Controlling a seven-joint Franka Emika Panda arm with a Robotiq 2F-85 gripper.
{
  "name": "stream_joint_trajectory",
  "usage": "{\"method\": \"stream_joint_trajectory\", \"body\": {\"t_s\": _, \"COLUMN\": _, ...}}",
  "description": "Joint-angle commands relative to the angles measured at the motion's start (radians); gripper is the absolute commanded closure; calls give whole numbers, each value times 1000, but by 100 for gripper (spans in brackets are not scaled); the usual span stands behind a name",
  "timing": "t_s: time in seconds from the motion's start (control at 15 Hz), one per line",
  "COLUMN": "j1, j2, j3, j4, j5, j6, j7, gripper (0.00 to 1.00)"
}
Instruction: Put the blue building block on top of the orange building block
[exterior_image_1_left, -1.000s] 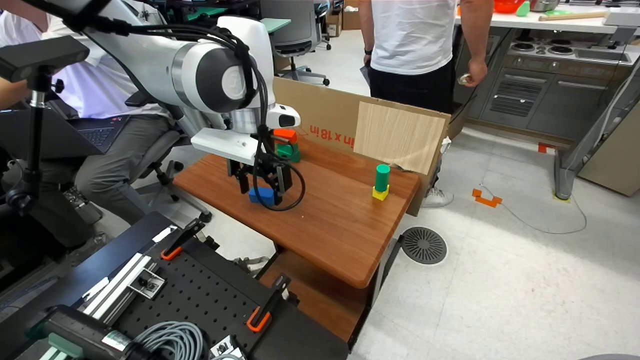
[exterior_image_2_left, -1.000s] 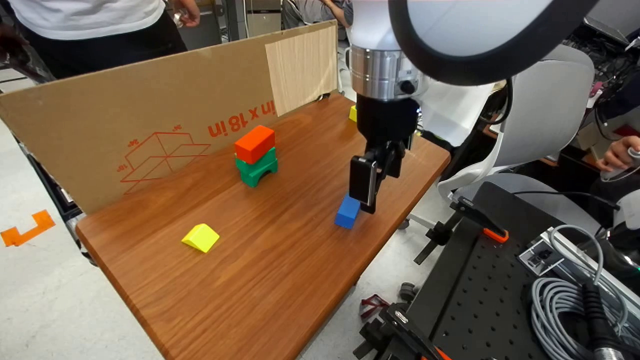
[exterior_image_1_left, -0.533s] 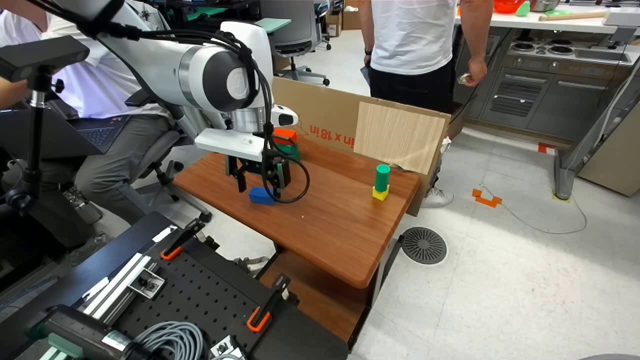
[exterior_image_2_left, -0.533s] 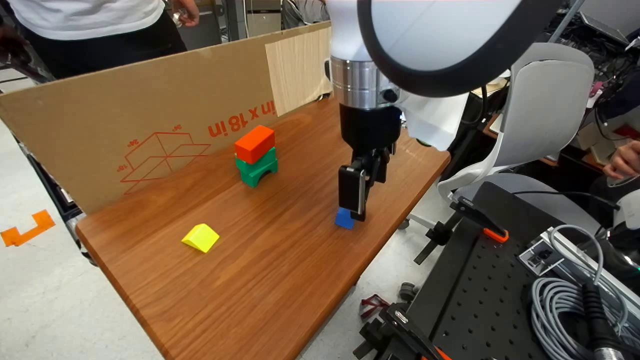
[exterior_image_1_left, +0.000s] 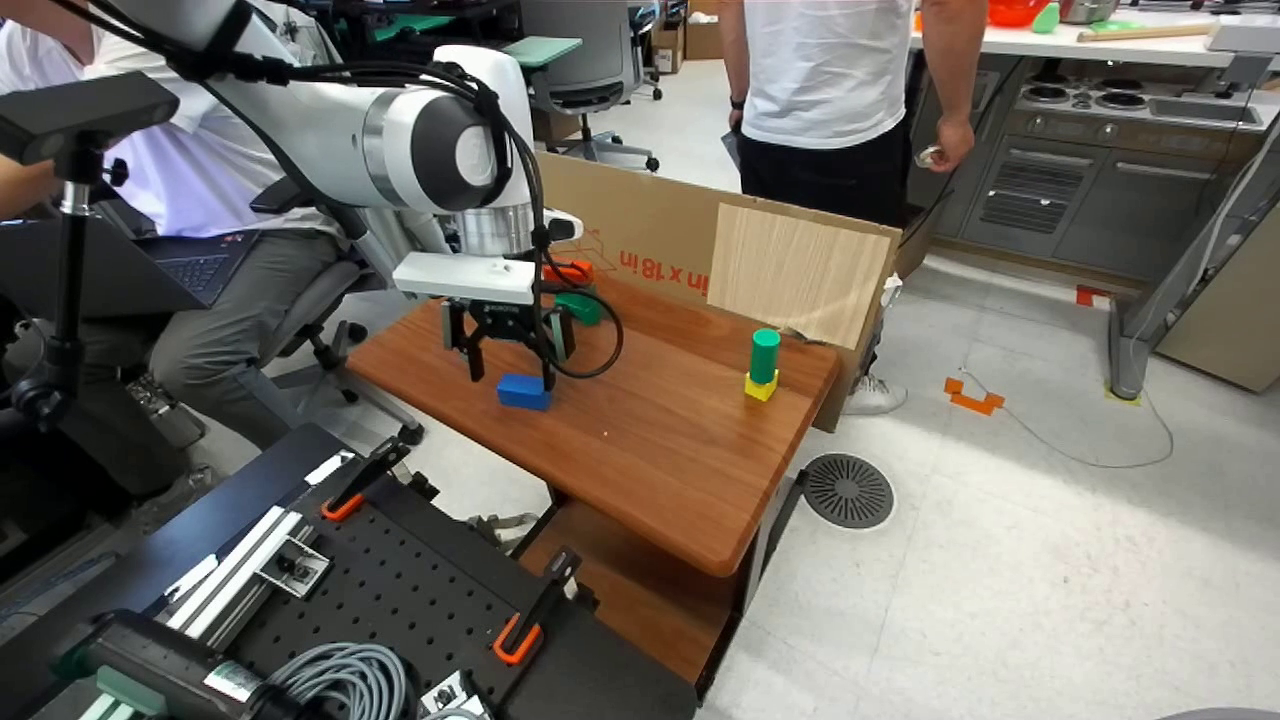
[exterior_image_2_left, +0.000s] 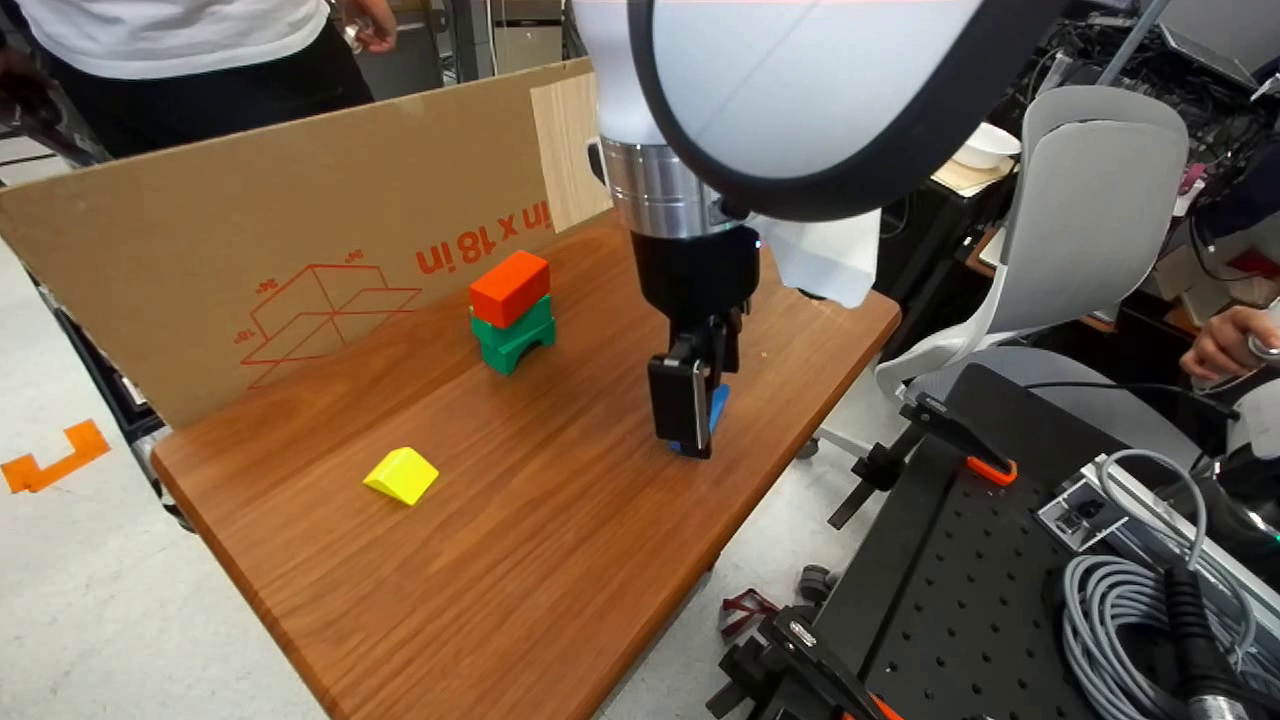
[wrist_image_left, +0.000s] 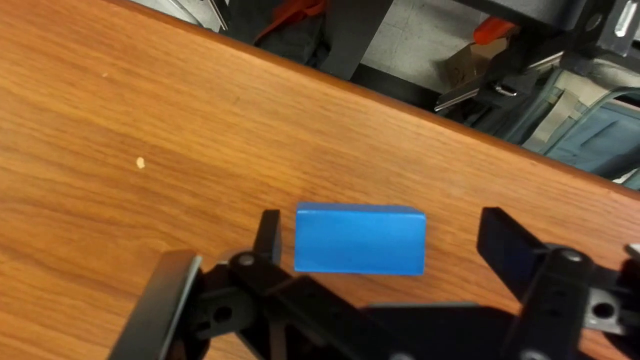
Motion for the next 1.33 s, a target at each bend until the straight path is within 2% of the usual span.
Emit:
{"method": "stream_joint_trajectory", "body": {"t_s": 0.0, "j1": 6, "j2": 54, "j3": 2, "j4": 55, "j5": -26, "j6": -48, "j7": -15, "gripper": 0}}
{"method": "stream_joint_trajectory", "body": {"t_s": 0.33, "j1": 9, "j2": 98, "j3": -2, "j4": 91, "j5": -36, "j6": -79, "j7": -16, "gripper": 0}}
{"method": "stream_joint_trajectory", "body": {"t_s": 0.4, "j1": 9, "j2": 105, "j3": -1, "j4": 99, "j5": -37, "j6": -86, "j7": -17, "gripper": 25}}
{"method": "stream_joint_trajectory", "body": {"t_s": 0.47, "j1": 7, "j2": 112, "j3": 1, "j4": 103, "j5": -41, "j6": -84, "j7": -25, "gripper": 26}}
{"method": "stream_joint_trajectory", "body": {"t_s": 0.73, "j1": 12, "j2": 108, "j3": 0, "j4": 115, "j5": -60, "j6": -89, "j7": -26, "gripper": 58}}
{"method": "stream_joint_trajectory", "body": {"t_s": 0.87, "j1": 22, "j2": 73, "j3": -9, "j4": 110, "j5": -74, "j6": -95, "j7": 3, "gripper": 58}}
{"method": "stream_joint_trajectory", "body": {"t_s": 1.0, "j1": 13, "j2": 21, "j3": -5, "j4": 105, "j5": -42, "j6": -116, "j7": 27, "gripper": 58}}
{"method": "stream_joint_trajectory", "body": {"t_s": 1.27, "j1": 0, "j2": -53, "j3": -3, "j4": 142, "j5": 0, "j6": -215, "j7": 73, "gripper": 58}}
